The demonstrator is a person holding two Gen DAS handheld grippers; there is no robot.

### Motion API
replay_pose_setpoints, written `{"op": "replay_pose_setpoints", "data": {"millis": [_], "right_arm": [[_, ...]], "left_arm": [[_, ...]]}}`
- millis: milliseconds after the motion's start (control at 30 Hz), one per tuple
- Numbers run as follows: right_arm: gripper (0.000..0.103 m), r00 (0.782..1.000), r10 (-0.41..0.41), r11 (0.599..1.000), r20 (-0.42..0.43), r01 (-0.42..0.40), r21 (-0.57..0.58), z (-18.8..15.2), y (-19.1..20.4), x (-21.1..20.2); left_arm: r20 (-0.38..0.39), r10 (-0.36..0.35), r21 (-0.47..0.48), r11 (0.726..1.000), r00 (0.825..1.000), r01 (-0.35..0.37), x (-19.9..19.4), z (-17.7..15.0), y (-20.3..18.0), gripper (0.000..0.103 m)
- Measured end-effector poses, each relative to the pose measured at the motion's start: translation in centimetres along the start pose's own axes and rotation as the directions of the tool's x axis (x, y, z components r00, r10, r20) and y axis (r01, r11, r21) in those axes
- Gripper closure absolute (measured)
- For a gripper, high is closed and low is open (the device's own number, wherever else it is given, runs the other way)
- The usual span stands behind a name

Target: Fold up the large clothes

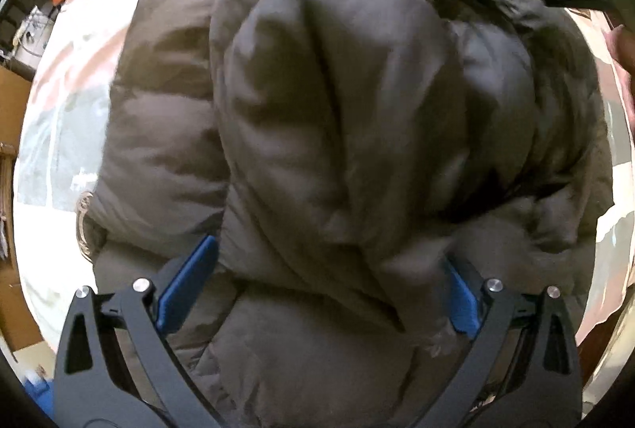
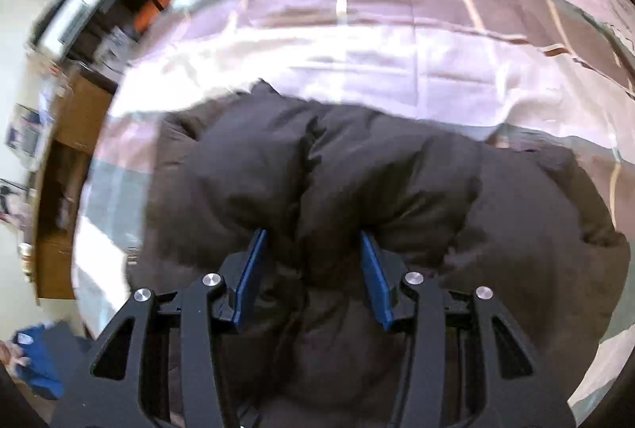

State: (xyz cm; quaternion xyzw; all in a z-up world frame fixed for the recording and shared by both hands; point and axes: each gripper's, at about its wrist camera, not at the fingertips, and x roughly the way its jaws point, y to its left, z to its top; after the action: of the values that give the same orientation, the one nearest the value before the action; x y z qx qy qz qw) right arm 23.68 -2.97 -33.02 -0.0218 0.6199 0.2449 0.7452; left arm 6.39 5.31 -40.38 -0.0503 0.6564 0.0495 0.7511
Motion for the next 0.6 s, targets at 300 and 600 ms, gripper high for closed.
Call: {"op": "replay_pose_setpoints", "data": {"millis": [300,600], "right_arm": [[0.053,0.991,-0.124,0.991,-0.044,0.121,-0.064,-1.8,-0.2,4.9],[0.053,0.997,-0.019,0.995,0.08,0.011,0.102,-4.5,-1.8,-2.7]], "left_arm": [[-0.072,-0.055,-0.047,0.998,0.996,0.051,4.2,0.5,0.7,0.002],[-0.074,-0.062,-0.034,0.998,0.995,0.059,5.0,1.2,0.0,0.002]]}}
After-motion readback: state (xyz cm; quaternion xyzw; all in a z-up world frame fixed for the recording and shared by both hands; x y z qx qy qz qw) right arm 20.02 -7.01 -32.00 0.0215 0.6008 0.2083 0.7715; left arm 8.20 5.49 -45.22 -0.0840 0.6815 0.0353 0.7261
